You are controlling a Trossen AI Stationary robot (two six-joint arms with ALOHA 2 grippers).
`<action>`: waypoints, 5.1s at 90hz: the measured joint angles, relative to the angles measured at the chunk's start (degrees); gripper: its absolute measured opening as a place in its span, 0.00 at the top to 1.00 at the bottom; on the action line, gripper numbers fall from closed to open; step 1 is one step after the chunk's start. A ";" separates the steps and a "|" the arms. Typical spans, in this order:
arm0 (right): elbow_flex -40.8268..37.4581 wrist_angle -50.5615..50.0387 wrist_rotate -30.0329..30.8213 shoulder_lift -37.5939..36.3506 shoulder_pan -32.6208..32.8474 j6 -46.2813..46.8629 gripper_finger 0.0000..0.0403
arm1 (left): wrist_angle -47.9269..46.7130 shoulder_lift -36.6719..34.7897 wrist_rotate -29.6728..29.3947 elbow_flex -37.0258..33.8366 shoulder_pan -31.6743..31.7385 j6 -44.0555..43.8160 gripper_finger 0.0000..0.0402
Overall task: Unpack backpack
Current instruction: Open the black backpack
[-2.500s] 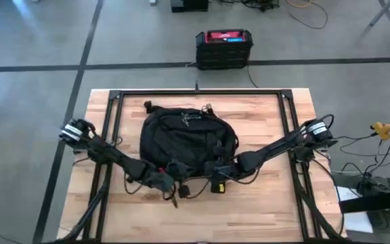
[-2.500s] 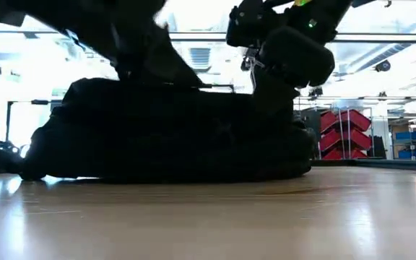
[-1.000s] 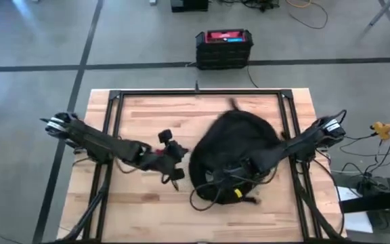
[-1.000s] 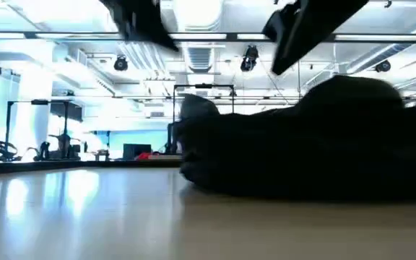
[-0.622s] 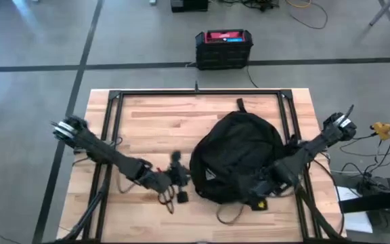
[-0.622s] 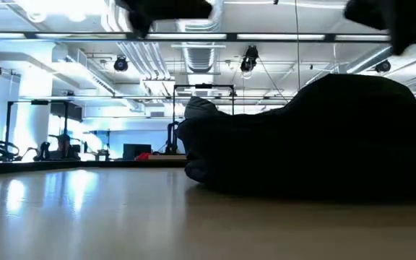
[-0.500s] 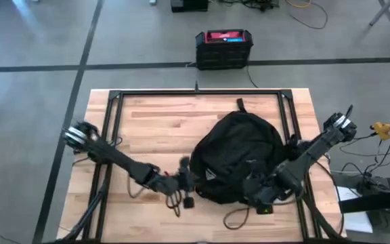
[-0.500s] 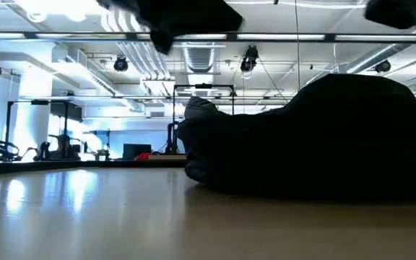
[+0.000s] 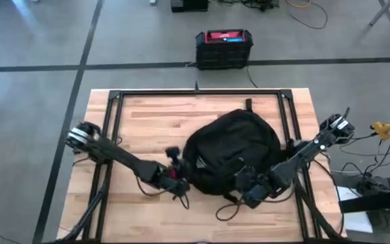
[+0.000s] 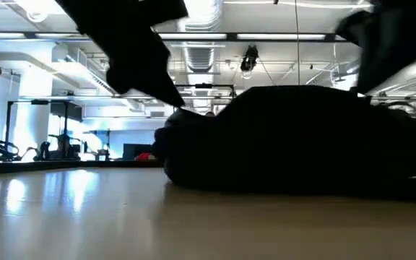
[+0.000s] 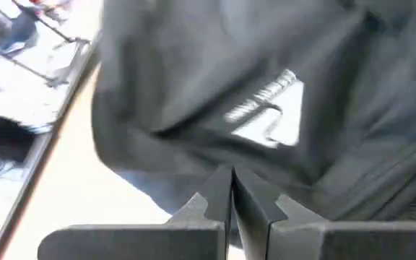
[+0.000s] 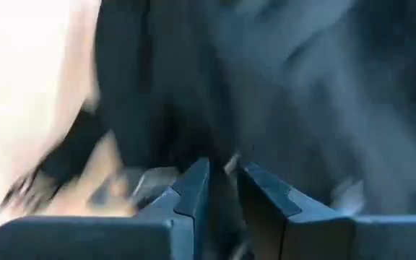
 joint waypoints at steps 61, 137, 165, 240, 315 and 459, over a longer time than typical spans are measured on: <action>2.26 14.20 -15.57 2.08 -7.02 -16.14 0.65 | 61.88 4.18 11.30 -16.38 -5.05 9.43 1.00; 16.22 8.86 -4.56 6.43 -14.45 -21.61 0.99 | 65.59 13.59 1.93 -9.99 -5.86 11.04 1.00; 15.18 9.95 -3.39 7.54 -17.36 -11.08 0.99 | 74.39 13.65 -0.37 -9.94 -3.34 10.08 0.86; 15.18 10.06 -5.38 7.28 -17.43 -11.11 0.99 | 74.23 26.65 1.40 4.90 2.37 9.85 0.38; 21.82 -19.36 -16.66 2.17 -15.86 -10.20 0.72 | 44.60 16.65 -10.17 5.23 -3.16 4.00 1.00; -7.18 -9.11 11.25 0.56 8.62 21.04 0.96 | -25.44 4.22 -11.46 4.98 -13.51 -54.37 1.00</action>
